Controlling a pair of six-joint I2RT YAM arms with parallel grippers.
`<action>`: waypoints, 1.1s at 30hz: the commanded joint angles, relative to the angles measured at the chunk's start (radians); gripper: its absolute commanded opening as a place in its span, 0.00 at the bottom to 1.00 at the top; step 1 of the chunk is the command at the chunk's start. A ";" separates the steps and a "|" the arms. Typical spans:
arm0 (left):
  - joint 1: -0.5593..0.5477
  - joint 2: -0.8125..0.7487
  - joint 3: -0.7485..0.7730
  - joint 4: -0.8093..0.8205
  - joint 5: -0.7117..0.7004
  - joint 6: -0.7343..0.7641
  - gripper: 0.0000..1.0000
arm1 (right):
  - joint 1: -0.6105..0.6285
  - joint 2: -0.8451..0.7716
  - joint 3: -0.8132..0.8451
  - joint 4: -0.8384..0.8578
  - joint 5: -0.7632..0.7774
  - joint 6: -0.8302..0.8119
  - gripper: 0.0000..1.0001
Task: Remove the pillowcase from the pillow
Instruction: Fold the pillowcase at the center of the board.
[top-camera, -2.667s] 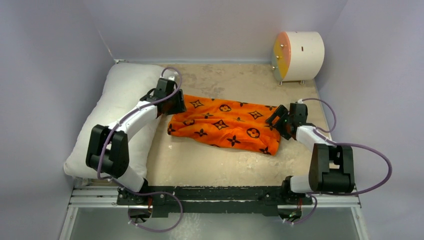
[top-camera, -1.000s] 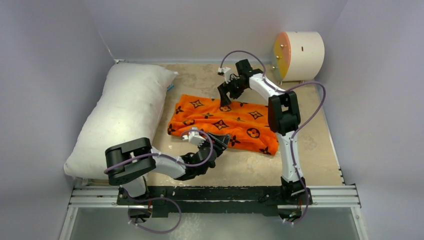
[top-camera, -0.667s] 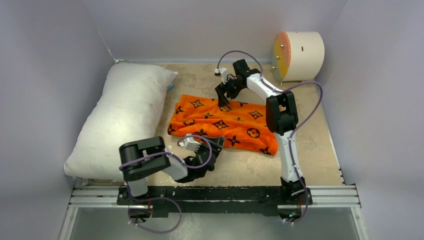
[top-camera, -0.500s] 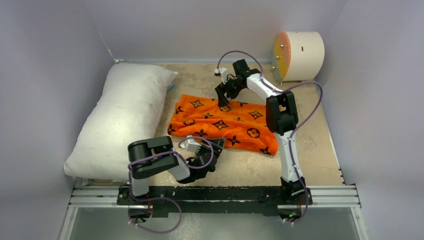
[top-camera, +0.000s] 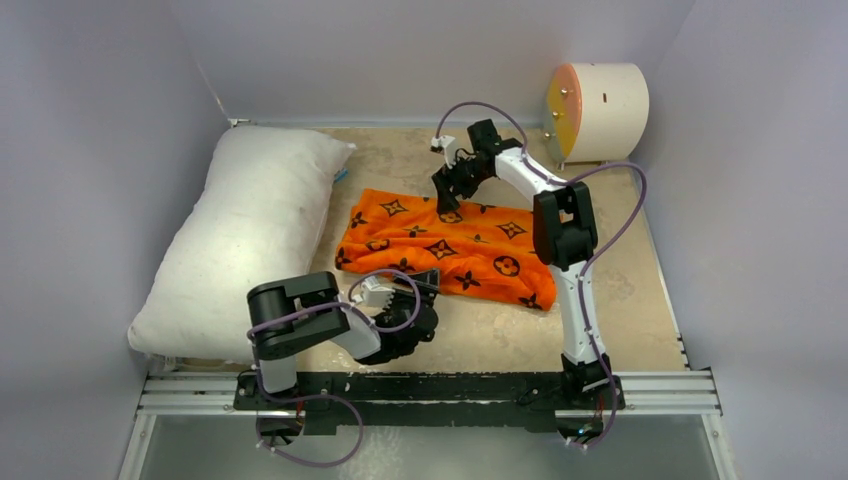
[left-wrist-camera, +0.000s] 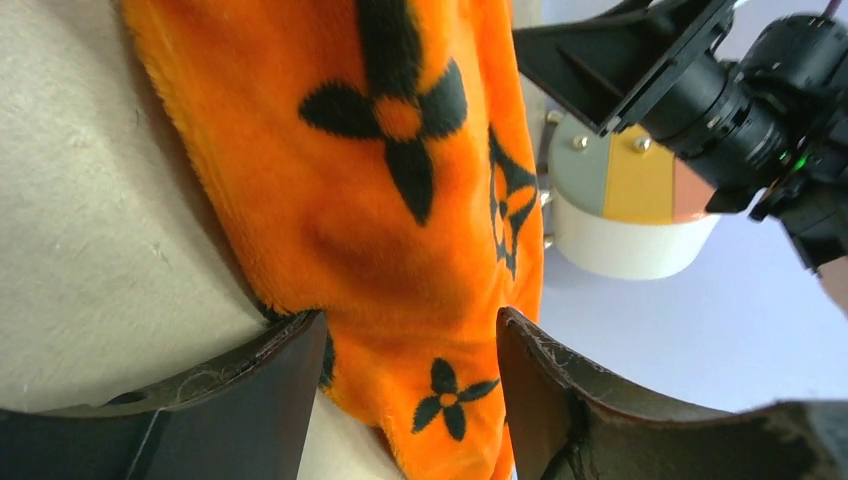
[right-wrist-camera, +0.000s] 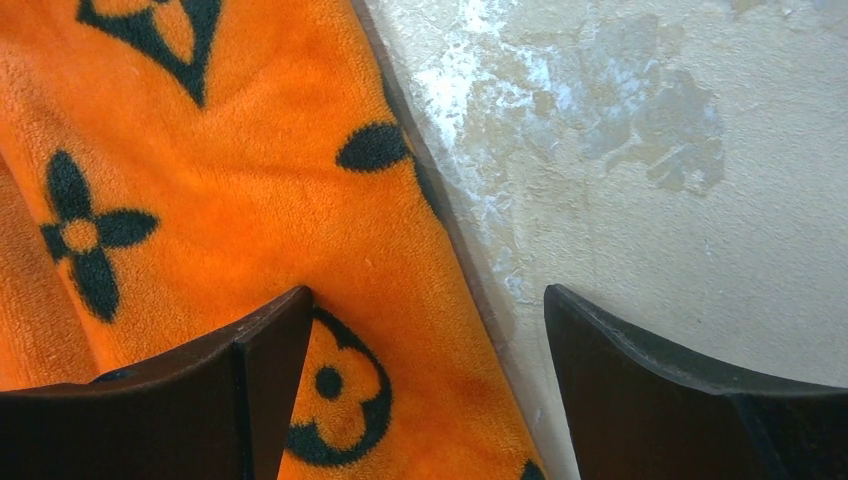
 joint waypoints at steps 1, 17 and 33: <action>0.028 0.077 -0.029 0.171 -0.098 0.015 0.63 | 0.019 0.000 -0.042 -0.079 -0.039 -0.021 0.85; 0.173 0.427 -0.064 0.995 0.029 0.260 0.11 | 0.017 -0.018 -0.044 -0.158 -0.137 -0.039 0.12; 0.678 -0.360 0.405 -0.050 0.903 1.008 0.00 | -0.075 -0.477 -0.060 0.249 -0.259 0.378 0.00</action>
